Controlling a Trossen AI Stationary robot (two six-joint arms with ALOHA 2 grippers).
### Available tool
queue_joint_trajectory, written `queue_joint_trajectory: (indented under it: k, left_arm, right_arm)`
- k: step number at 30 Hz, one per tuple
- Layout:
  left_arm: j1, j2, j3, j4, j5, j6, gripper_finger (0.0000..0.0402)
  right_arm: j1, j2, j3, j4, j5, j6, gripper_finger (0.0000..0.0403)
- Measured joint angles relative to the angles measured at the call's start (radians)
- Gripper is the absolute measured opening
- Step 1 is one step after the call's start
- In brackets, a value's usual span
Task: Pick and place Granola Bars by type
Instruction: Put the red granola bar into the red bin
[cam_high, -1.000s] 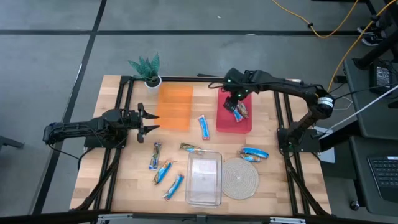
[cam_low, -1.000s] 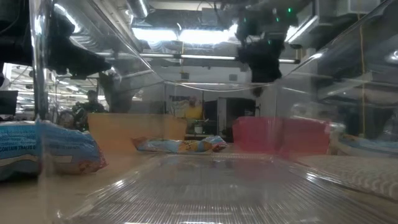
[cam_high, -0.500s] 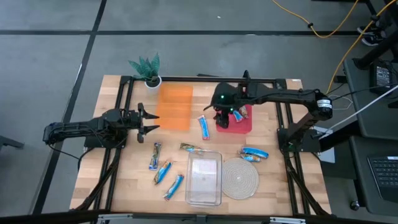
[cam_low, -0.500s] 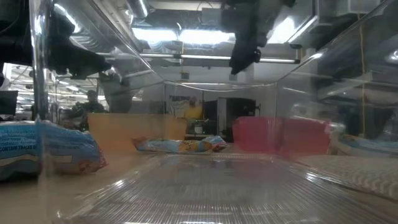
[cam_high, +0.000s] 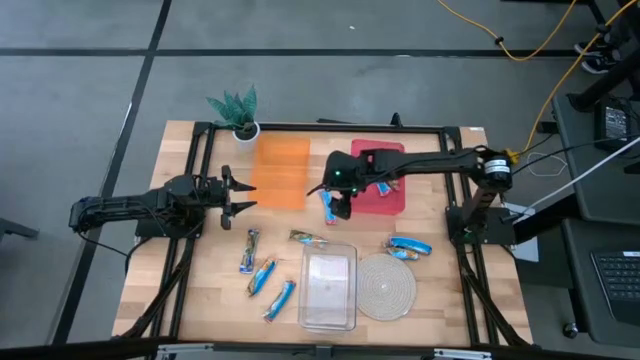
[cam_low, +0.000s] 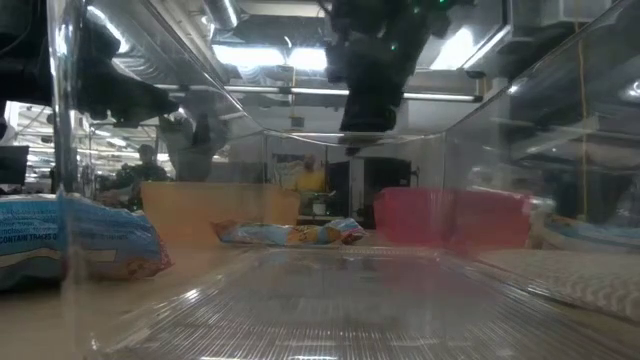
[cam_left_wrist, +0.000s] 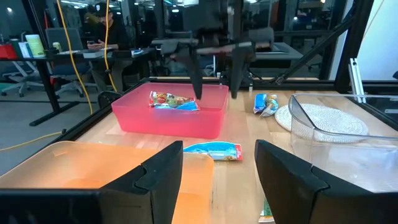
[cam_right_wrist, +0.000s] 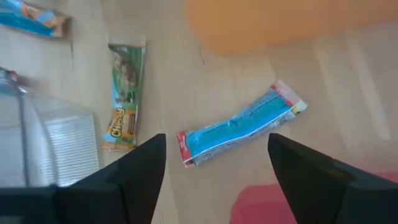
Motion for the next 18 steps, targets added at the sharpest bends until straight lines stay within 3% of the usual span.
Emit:
queue_joint_trajectory:
  k: [12,18]
  left_arm:
    - [0.0,0.0,0.0,0.0,0.0,0.0,0.0194]
    - [0.0,0.0,0.0,0.0,0.0,0.0,0.0194]
  right_arm:
    - [0.006,0.17,0.143,-0.051,-0.021,0.023,0.0284]
    - [0.005,0.221,0.152,-0.099,-0.021,0.057,0.0284]
